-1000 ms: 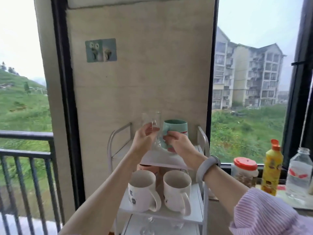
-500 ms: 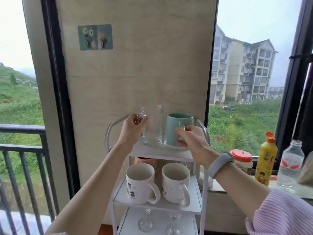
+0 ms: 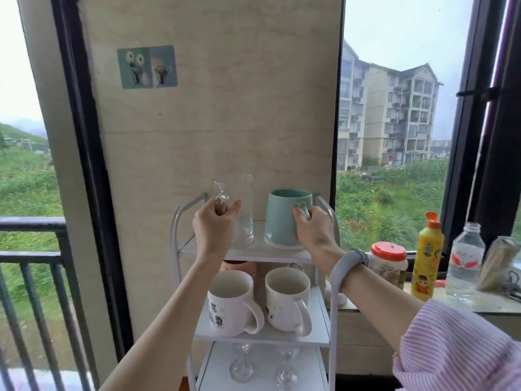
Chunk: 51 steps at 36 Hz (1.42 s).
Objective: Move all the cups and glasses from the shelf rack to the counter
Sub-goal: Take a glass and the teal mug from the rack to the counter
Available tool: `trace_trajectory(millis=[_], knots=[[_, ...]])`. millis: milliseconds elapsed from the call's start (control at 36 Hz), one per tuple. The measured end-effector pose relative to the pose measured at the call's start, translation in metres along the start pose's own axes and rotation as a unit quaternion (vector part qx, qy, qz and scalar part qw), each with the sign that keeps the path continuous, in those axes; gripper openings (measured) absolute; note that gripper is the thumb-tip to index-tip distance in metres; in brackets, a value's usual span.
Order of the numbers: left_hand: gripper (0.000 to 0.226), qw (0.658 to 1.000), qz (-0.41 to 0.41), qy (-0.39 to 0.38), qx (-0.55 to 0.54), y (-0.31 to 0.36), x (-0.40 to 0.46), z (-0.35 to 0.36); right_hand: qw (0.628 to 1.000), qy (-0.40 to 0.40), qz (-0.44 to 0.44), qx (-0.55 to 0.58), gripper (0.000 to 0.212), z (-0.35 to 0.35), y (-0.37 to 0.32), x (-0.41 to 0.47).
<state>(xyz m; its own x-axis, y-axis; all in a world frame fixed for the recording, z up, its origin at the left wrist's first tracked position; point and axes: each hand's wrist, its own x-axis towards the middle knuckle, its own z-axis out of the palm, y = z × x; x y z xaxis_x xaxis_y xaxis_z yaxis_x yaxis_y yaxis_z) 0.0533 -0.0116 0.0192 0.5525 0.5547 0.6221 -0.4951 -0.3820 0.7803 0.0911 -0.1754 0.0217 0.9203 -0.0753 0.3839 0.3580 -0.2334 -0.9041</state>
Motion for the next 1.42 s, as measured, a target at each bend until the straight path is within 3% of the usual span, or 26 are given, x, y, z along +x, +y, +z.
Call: trace_trajectory(millis=[194, 333, 528, 750, 917, 1111, 1417], knots=[[0.058, 0.998, 0.048, 0.025, -0.031, 0.010, -0.028, -0.014, 0.994, 0.032, -0.101, -0.017, 0.023, -0.003, 0.004, -0.032], [0.059, 0.996, 0.040, 0.039, -0.066, 0.029, -0.058, -0.026, 0.988, 0.040, -0.151, 0.004, 0.027, -0.020, 0.000, -0.067], [0.057, 0.997, 0.050, -0.001, -0.065, 0.050, -0.127, -0.035, 0.982, 0.021, -0.185, 0.011, 0.023, -0.069, 0.023, -0.127], [0.054, 0.994, 0.008, -0.078, -0.078, 0.074, -0.241, -0.006, 0.987, 0.038, -0.157, -0.021, 0.018, -0.176, 0.071, -0.206], [0.056, 0.978, -0.011, -0.180, -0.100, 0.096, -0.358, 0.048, 0.991, 0.101, -0.060, -0.064, 0.021, -0.288, 0.124, -0.282], [0.052, 0.930, -0.099, -0.322, -0.147, 0.134, -0.500, 0.129, 0.967, 0.196, 0.069, -0.145, 0.019, -0.432, 0.170, -0.385], [0.050, 0.780, -0.135, -0.557, -0.251, 0.235, -0.696, 0.261, 0.854, 0.427, 0.199, -0.220, 0.023, -0.630, 0.194, -0.527]])
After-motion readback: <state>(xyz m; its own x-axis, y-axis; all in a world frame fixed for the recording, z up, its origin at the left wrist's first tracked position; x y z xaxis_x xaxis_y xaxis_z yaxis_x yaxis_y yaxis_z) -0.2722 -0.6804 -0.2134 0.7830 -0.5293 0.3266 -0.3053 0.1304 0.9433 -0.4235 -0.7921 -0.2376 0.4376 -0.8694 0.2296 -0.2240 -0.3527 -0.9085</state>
